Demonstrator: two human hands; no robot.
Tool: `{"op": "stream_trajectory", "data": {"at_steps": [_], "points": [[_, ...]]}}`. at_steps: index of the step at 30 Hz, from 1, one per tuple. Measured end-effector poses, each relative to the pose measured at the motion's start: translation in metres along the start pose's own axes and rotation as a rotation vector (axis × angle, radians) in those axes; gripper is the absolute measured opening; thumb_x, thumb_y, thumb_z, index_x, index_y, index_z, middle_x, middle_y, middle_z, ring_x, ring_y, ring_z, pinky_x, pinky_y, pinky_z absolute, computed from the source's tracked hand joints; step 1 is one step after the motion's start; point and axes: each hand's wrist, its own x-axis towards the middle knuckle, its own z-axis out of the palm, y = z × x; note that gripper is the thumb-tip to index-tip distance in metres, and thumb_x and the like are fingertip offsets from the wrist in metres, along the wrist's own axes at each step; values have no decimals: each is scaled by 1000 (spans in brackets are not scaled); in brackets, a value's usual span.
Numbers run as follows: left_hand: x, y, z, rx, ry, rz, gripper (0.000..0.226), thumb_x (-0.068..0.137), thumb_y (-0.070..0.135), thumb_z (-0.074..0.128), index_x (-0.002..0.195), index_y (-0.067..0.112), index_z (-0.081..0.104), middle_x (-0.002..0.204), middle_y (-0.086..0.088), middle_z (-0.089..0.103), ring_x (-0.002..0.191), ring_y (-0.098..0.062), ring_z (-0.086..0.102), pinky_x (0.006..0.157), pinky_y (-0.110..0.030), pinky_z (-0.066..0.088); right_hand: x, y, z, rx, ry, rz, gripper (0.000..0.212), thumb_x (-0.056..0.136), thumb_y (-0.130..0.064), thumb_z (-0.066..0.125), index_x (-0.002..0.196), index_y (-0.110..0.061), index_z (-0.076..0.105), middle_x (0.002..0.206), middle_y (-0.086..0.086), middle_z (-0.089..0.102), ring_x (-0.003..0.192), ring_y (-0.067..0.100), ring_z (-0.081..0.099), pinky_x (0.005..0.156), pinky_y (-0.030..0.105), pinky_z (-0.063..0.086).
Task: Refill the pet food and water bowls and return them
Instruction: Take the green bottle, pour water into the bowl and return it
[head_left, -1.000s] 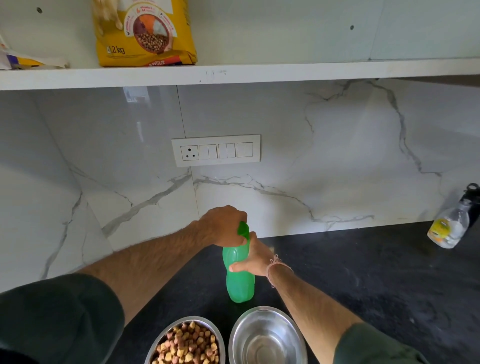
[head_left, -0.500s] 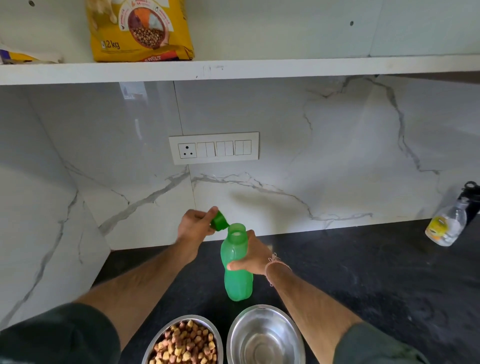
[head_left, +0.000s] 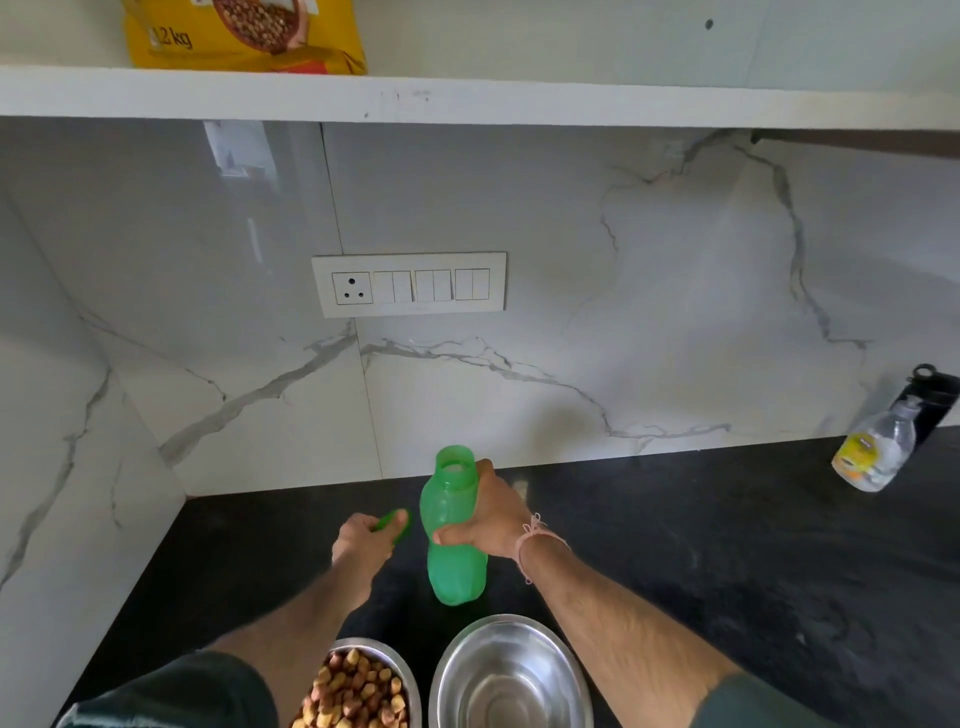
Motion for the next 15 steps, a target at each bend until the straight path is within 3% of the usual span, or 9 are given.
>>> {"op": "stream_trajectory", "data": {"at_steps": [2,4,7,11,15], "points": [[2,-11,-1,186,13,37,34,84,38,82,93,13,61,93,-11,66,72,-19,60,53,-29,47,0,1,0,10,-5,2,88,60,-29,95,131,-19,42,123,3,60,109,24,65,94,47,58],[5,-21,1,339,-38,101,33,80,31,86,91,15,59,93,-8,64,71,-17,60,52,-25,44,1,1,0,15,-7,2,89,61,-30,95,131,-20,42,124,3,59,110,25,65,94,49,58],[10,-32,3,571,-100,186,34,78,30,88,87,22,56,94,1,59,79,-12,58,60,-23,43,0,2,0,12,-10,3,90,61,-31,95,132,-21,41,125,3,59,111,25,65,94,50,58],[11,-36,3,687,-103,198,41,75,31,89,89,25,51,102,4,56,82,-10,55,69,-24,50,0,2,-1,7,-7,-2,90,61,-32,95,132,-22,42,126,3,59,111,25,64,95,51,58],[7,-37,5,796,-82,321,65,72,41,89,117,25,45,120,3,55,103,-13,54,85,-30,52,-2,1,-1,6,-8,0,89,60,-32,95,130,-22,42,124,2,59,110,25,65,93,50,59]]}}
